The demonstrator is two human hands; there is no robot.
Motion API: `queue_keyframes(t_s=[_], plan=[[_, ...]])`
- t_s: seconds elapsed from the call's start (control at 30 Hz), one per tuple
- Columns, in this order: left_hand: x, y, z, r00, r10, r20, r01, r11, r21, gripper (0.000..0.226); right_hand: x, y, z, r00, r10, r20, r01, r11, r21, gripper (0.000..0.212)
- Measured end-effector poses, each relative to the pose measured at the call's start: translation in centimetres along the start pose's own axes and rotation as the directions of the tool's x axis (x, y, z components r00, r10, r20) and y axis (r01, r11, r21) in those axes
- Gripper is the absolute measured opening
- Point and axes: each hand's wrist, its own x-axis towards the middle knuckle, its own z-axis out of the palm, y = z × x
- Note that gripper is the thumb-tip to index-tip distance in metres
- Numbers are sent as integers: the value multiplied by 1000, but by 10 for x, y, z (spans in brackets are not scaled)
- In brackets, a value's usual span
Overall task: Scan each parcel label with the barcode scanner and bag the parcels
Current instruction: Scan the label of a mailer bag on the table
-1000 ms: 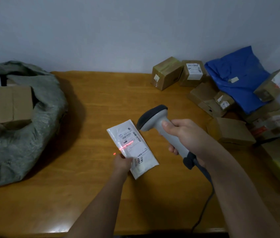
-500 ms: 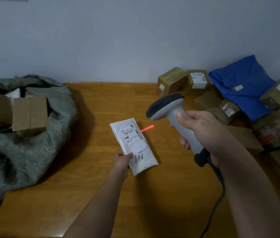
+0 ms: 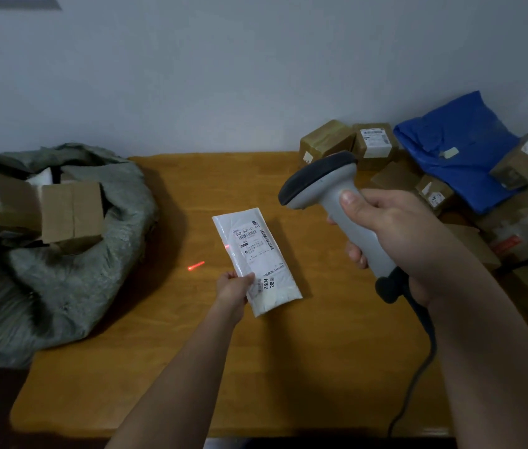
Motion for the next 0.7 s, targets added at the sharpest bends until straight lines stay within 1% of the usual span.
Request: queue_keyframes(t_s=[0.2,0.3,0.5,0.63,0.7], plan=[[-21,10,-8,998,21,-64,-24,999,-35,20,-3,-10,-3,997,-38,61,37,999,15,36],[-33,15,-14,996,22,-88,-26,999,-34,26,-3,-15,-6,992,-67,108,64,998,26,35],[-49,24,-28,989,57,-138,-68,995,-75,23,5,-19,3,977,-103,185,98,994,38,35],[-54,32,-45,980,88,-176,-99,994,-54,23,11,-24,25,968,-88,236,64,992,107,38],[-51,41,-57,963,144,-227,-149,989,-4,24,15,-30,39,960,-75,268,28,984,173,40]])
